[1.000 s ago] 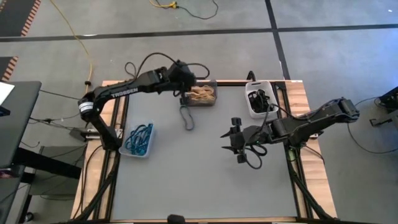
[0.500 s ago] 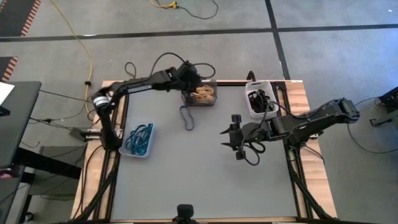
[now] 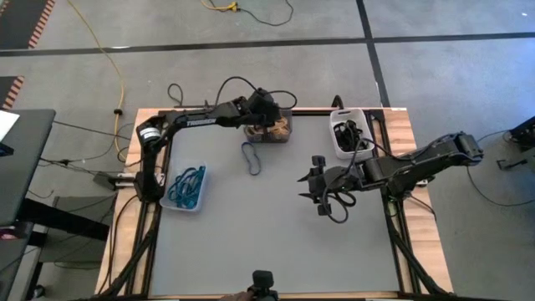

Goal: Sort rubber bands into baskets
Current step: Put the brown rubber band into the black bin, then put the blue rubber band into the transparent bin

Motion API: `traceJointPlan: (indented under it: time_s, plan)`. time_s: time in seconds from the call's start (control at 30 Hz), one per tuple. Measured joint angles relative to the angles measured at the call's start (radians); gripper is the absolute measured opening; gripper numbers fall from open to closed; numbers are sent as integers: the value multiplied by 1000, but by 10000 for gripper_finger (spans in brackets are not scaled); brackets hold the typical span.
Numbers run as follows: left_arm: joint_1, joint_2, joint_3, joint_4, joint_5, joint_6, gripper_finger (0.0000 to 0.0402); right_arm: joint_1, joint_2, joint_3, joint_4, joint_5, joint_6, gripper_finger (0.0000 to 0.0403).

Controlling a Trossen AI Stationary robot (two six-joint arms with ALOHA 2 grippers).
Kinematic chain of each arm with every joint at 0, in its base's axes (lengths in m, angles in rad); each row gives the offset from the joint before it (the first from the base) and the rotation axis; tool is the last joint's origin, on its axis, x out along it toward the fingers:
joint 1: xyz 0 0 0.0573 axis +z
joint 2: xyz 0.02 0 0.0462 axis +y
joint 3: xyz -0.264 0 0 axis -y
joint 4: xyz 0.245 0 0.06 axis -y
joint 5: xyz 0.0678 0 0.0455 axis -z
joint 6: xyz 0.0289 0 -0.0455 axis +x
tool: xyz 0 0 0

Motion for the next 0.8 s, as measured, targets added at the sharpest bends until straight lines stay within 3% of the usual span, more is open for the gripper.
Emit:
traceJointPlan:
  time_s: [0.27,0.43,0.6,0.8]
  plan:
    - [-2,0,7,-19,59,-8,20,-7,-1,-1,-1,0,1,223]
    - [-11,0,7,-70,77,-22,101,-6,-1,-1,-2,0,16,223]
    - [-23,-3,7,-99,13,-74,188,-6,-1,-1,-6,0,28,223]
    - [-50,-35,7,-103,-18,-106,234,6,-1,-1,-10,0,35,223]
